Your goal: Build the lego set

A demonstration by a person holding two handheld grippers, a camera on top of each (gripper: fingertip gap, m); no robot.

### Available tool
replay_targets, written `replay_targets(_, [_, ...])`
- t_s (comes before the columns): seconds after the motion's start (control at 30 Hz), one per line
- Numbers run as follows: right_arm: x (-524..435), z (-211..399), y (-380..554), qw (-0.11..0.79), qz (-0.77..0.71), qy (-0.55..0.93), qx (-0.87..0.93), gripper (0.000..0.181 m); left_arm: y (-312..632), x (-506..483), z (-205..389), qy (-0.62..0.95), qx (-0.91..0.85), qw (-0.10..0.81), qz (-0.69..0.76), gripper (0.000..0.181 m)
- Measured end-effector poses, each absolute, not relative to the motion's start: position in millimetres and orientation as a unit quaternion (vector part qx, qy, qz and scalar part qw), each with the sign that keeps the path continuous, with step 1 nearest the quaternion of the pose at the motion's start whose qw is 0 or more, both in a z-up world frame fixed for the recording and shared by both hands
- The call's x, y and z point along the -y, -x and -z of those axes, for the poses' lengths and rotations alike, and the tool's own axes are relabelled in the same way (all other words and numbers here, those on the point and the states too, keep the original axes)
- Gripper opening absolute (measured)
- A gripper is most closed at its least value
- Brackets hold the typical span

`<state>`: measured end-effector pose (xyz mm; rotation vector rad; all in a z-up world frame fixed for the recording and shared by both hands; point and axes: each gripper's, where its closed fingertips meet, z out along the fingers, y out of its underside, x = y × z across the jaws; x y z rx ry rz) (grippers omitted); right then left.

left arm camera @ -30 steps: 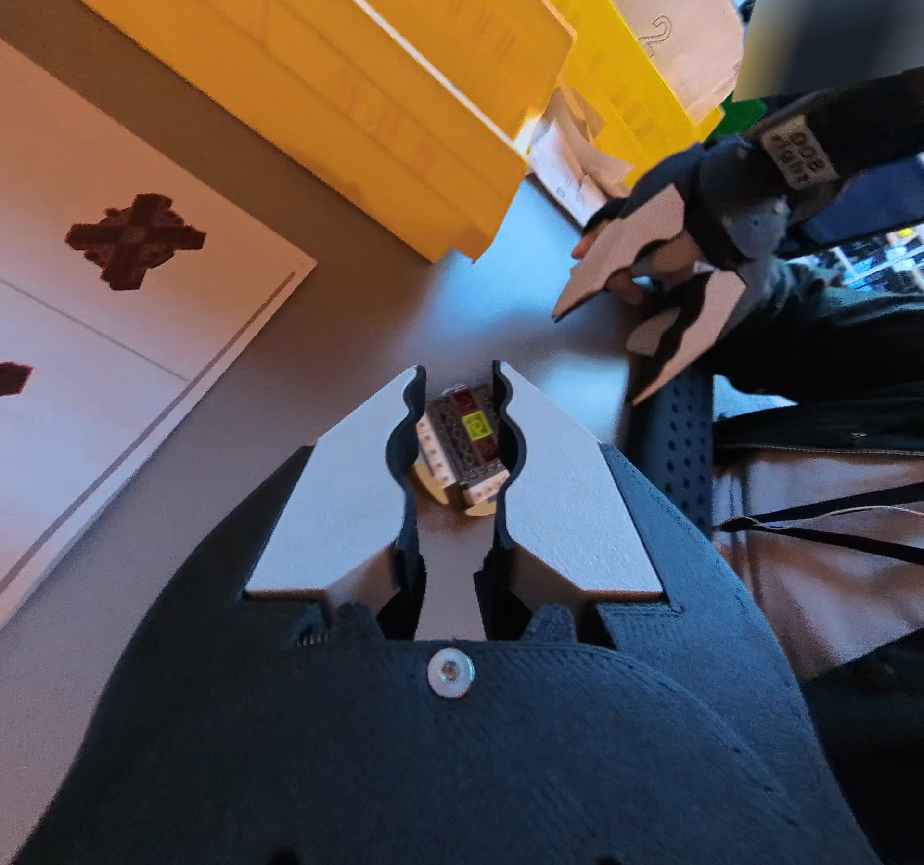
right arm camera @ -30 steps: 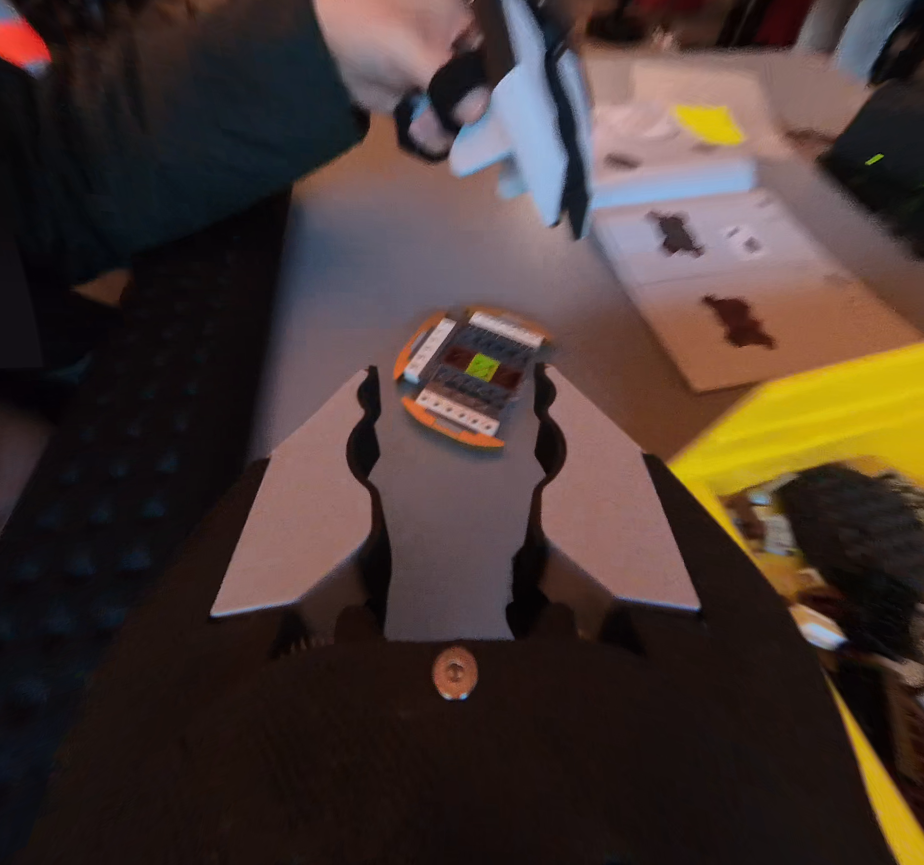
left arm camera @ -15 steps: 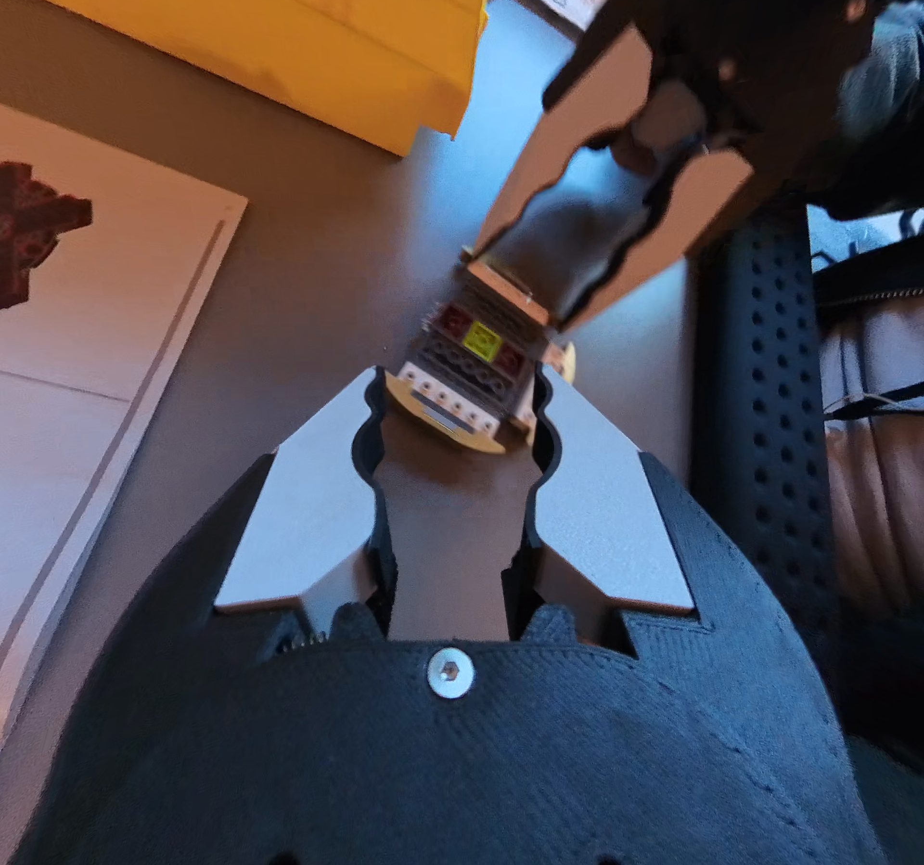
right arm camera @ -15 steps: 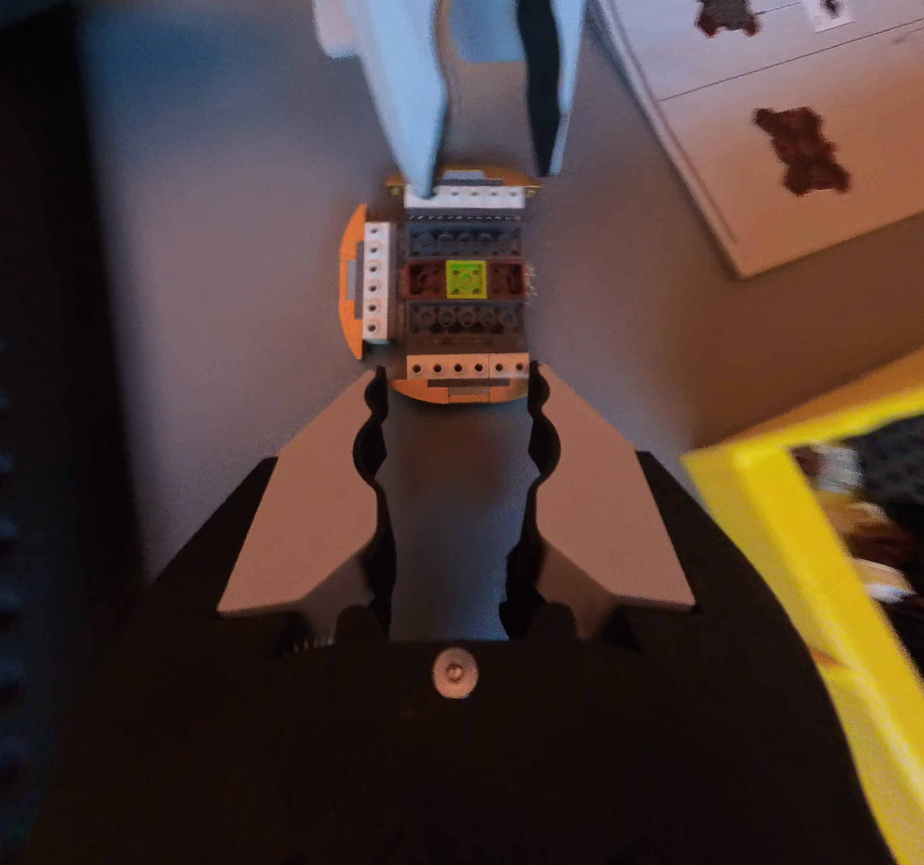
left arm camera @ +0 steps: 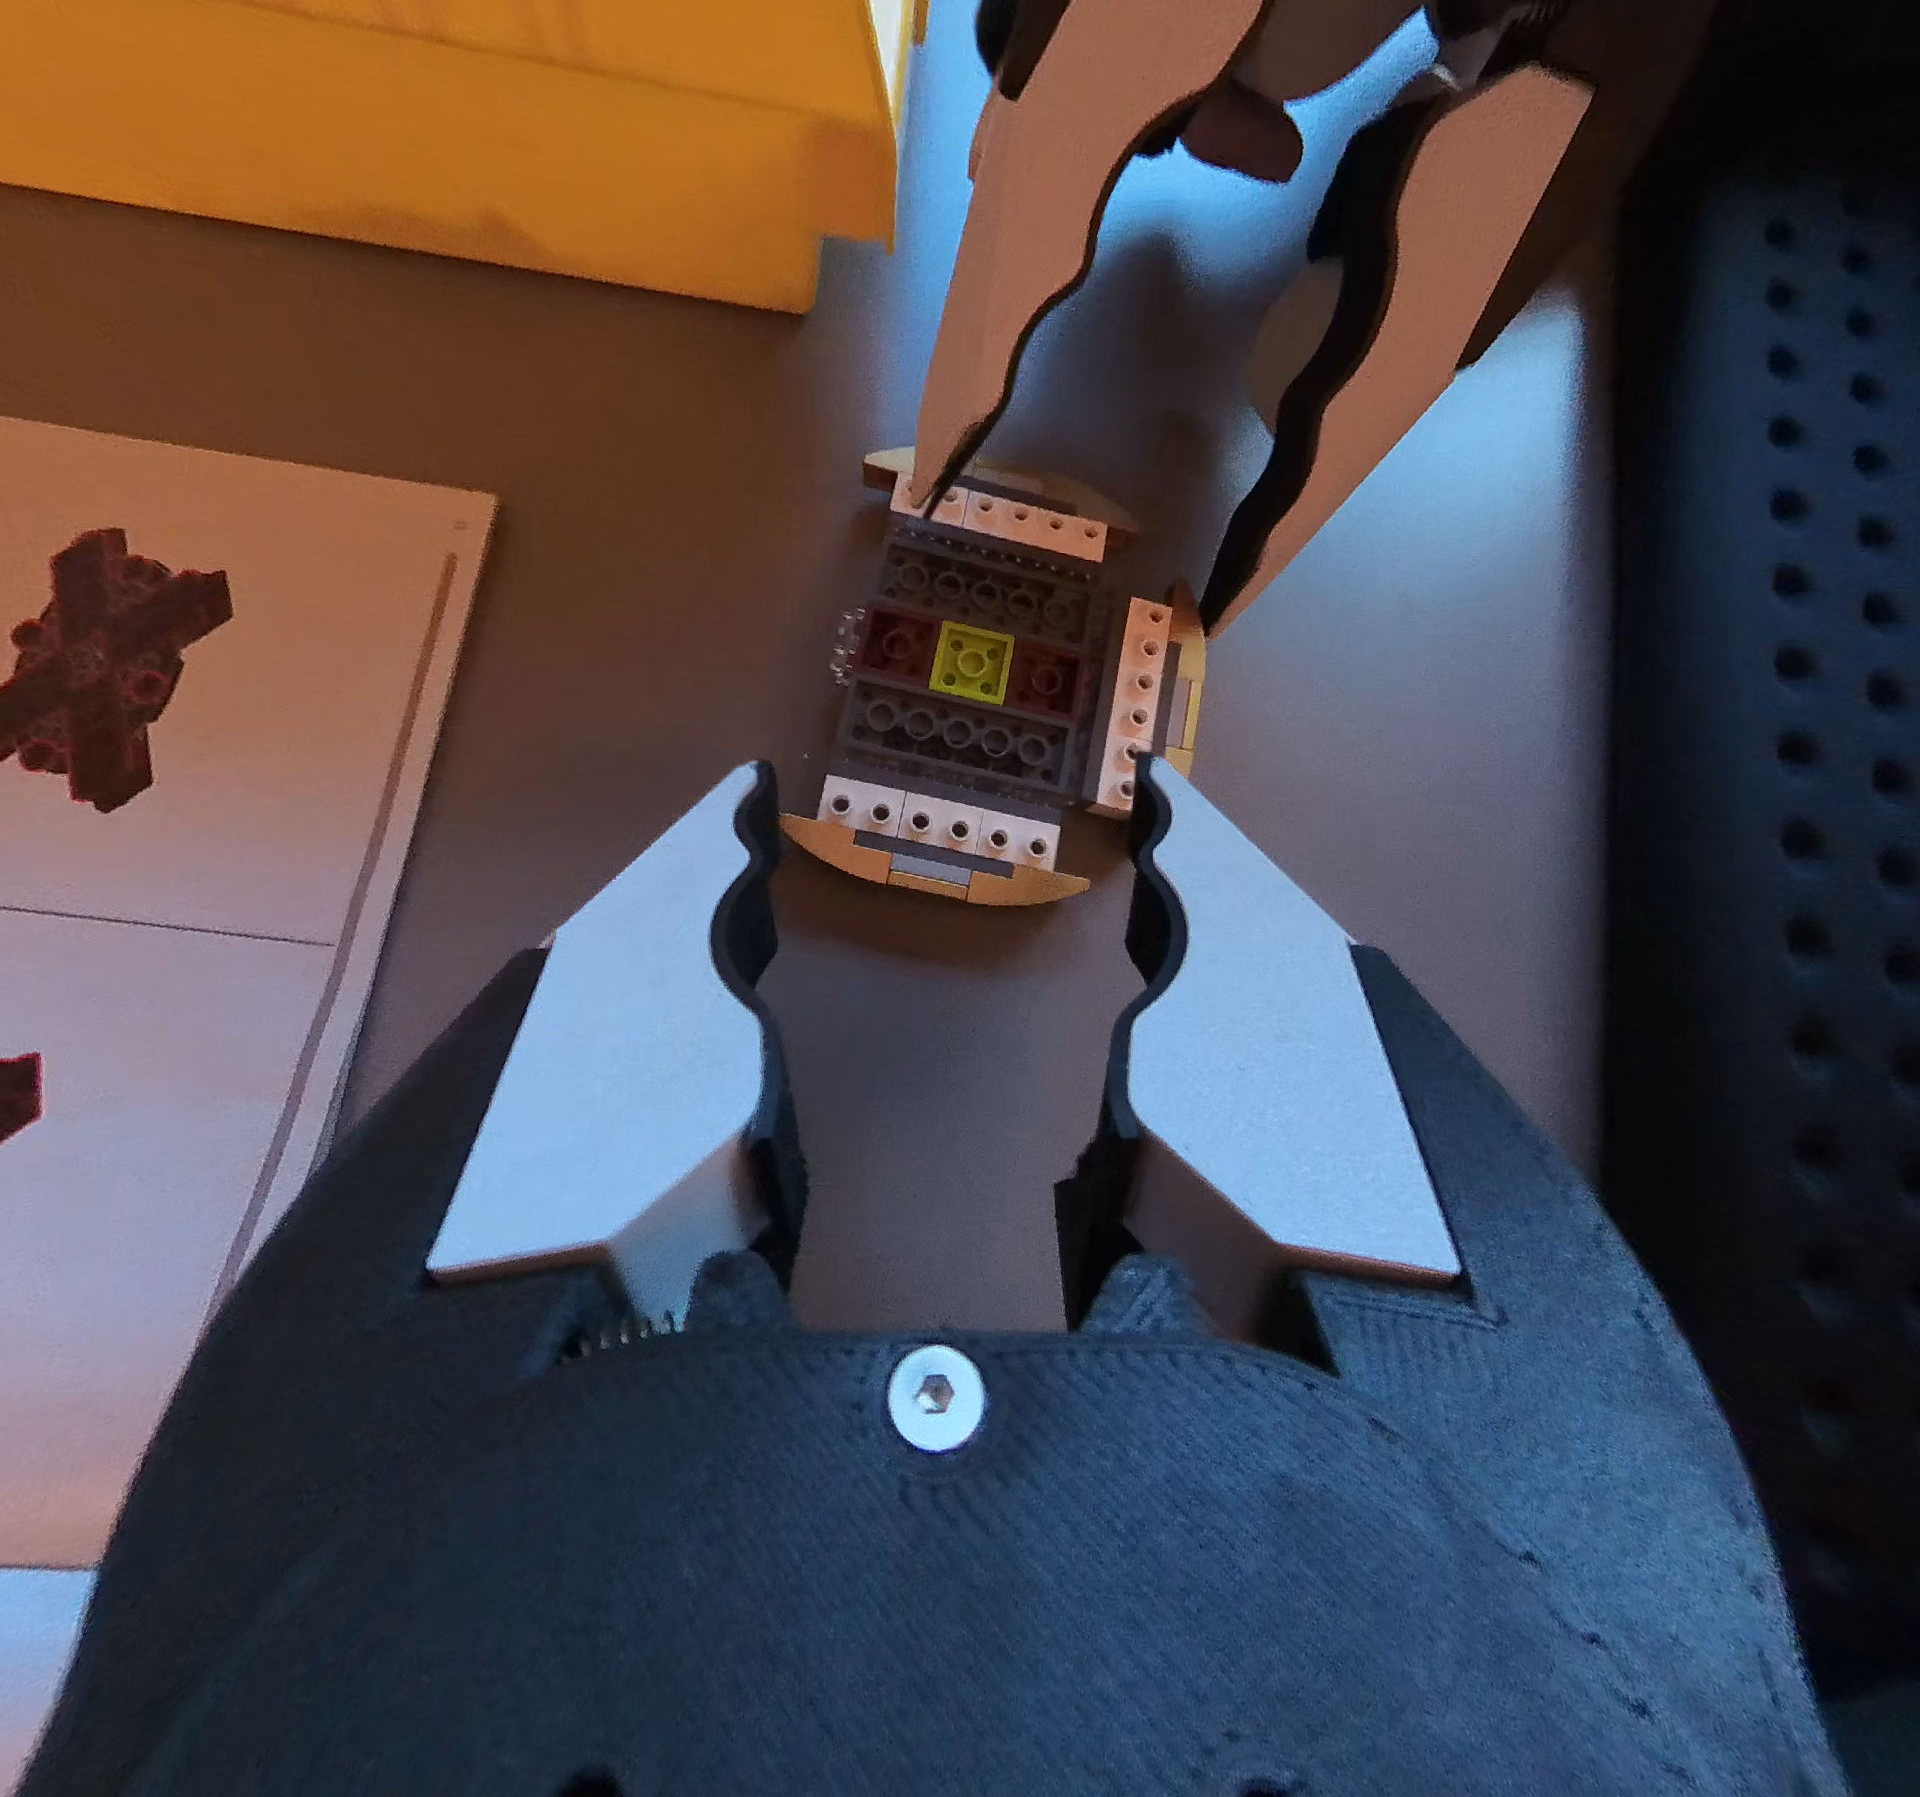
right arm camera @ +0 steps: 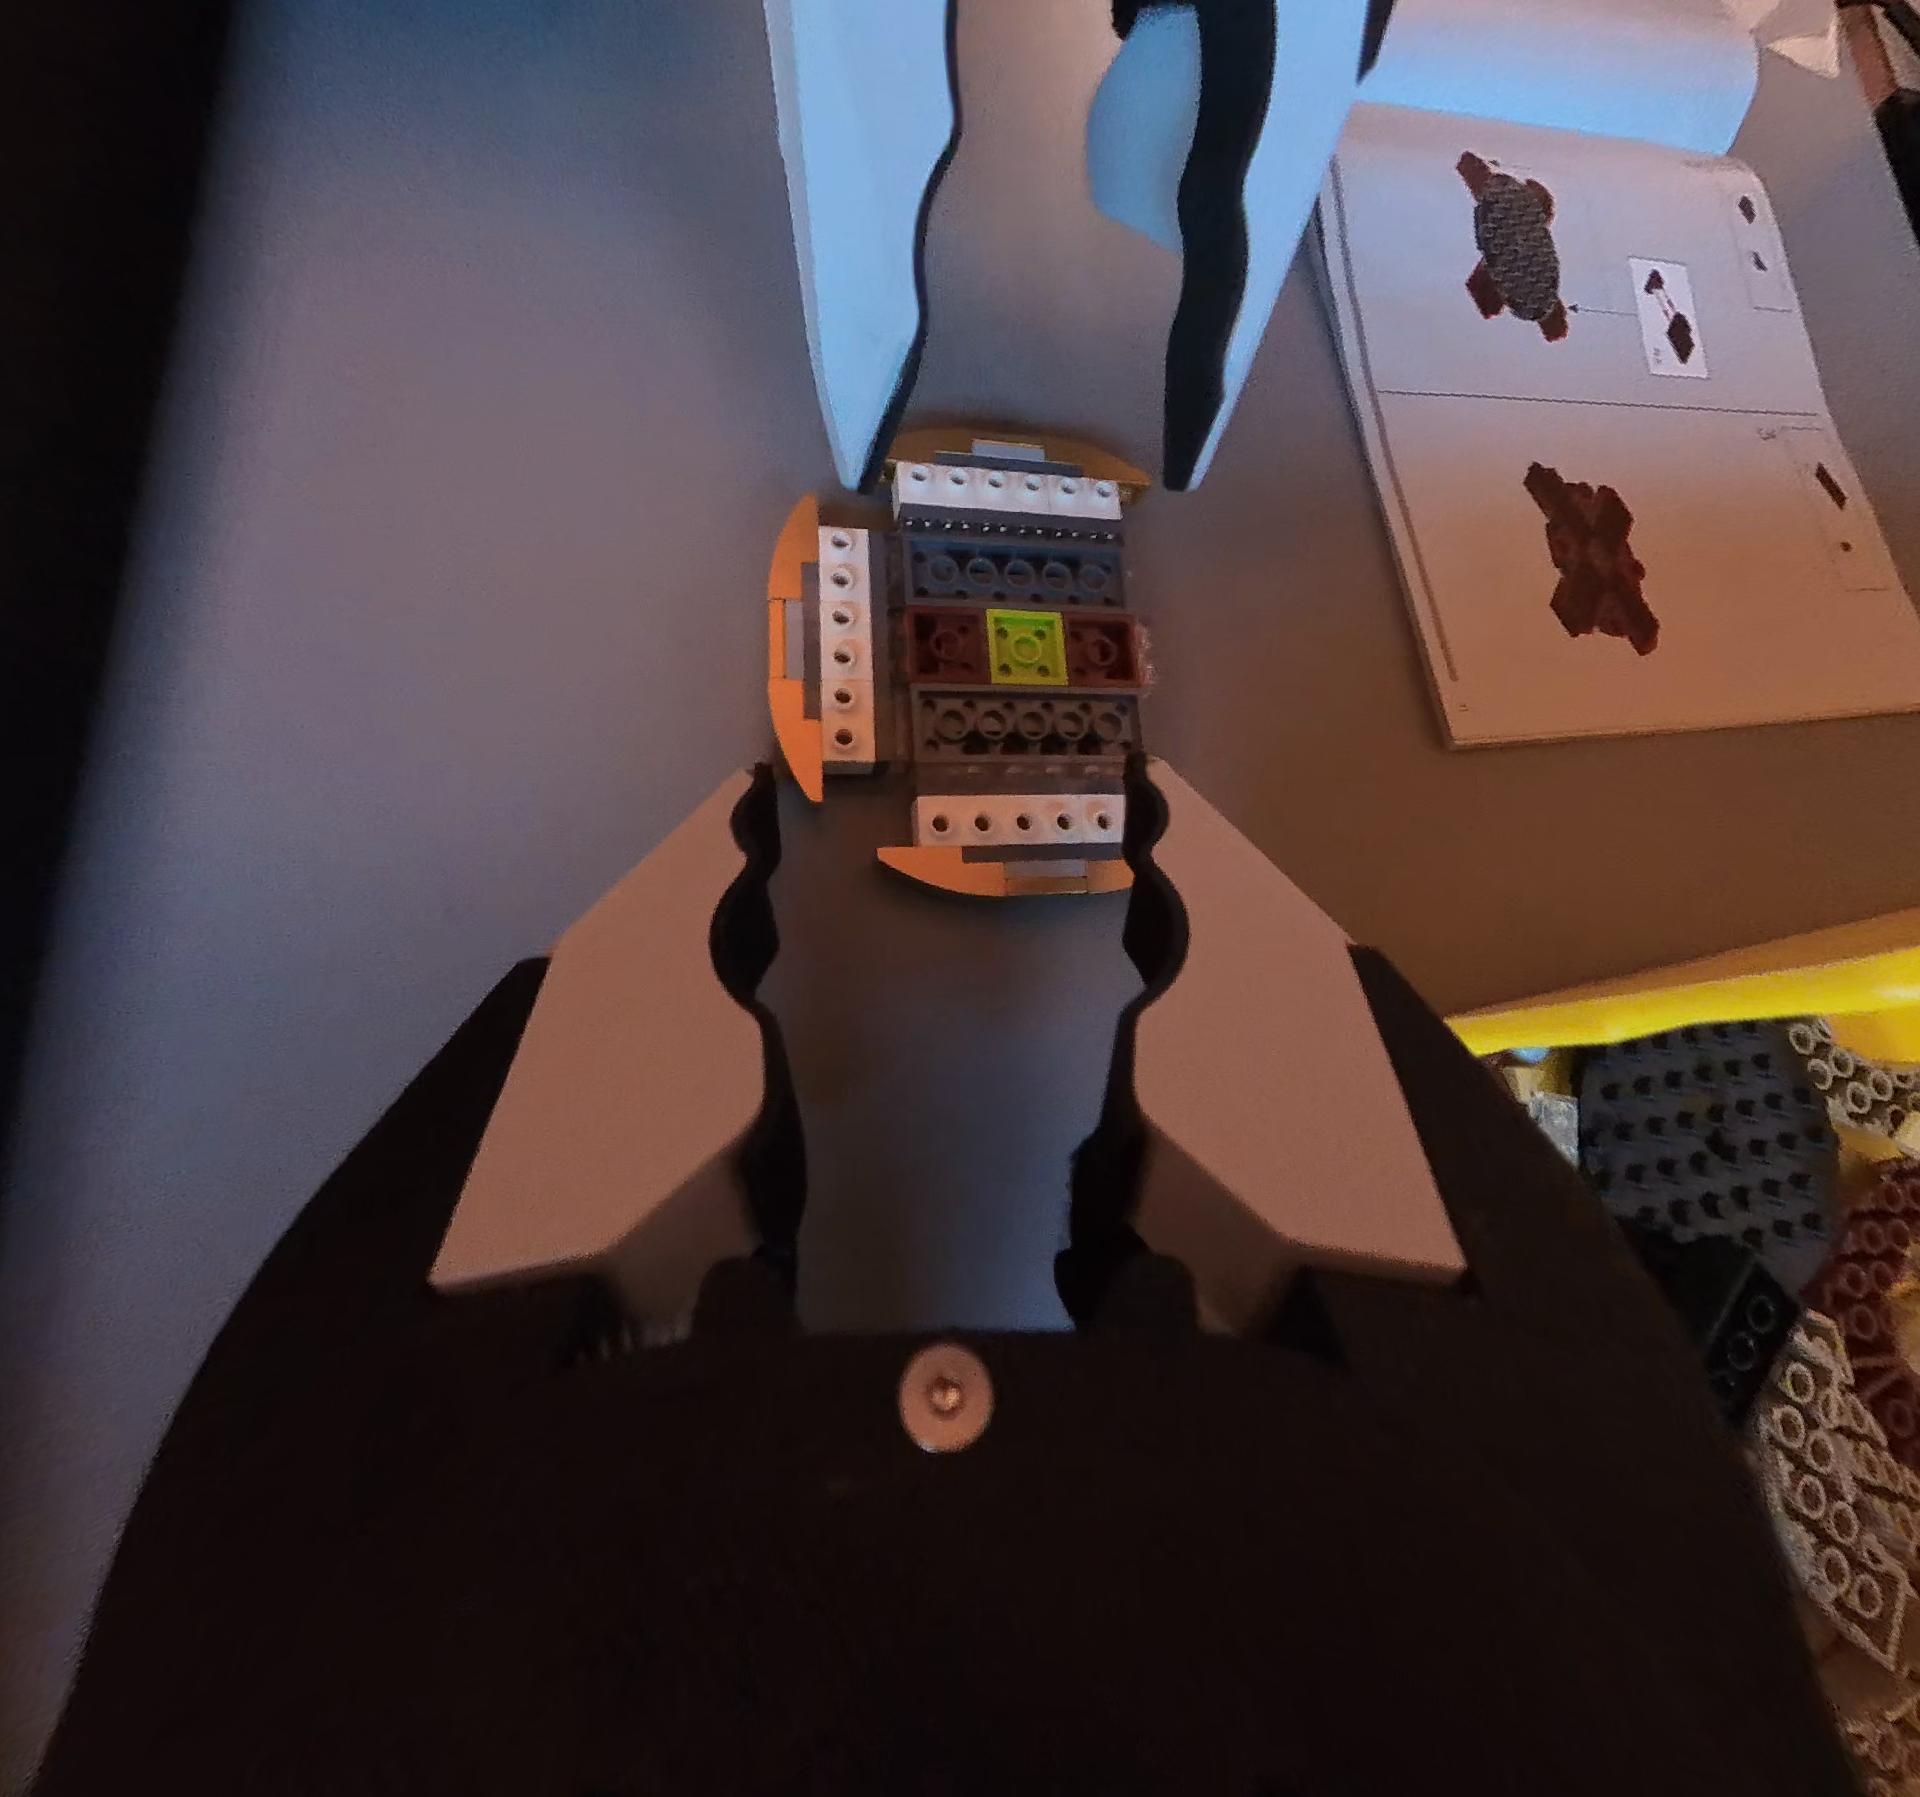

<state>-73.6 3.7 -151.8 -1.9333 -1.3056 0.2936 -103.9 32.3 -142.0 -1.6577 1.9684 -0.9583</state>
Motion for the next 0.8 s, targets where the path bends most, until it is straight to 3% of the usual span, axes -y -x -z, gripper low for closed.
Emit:
replay_targets(0.43, [-14.8,133.5,58.0,0.411,-0.159,0.767,0.467,0.057,107.8,-35.9,147.2,0.579,-0.723,0.21,0.313,0.06])
replay_targets(0.63, [-15.3,155.3,65.4,0.379,-0.143,0.77,0.493,0.057,112.2,-43.3,159.9,0.577,-0.75,0.225,0.233,0.065])
replay_targets(0.8, [-16.0,155.3,65.9,0.374,-0.142,0.779,0.483,0.048,108.0,-37.7,159.8,0.561,-0.762,0.233,0.224,0.059])
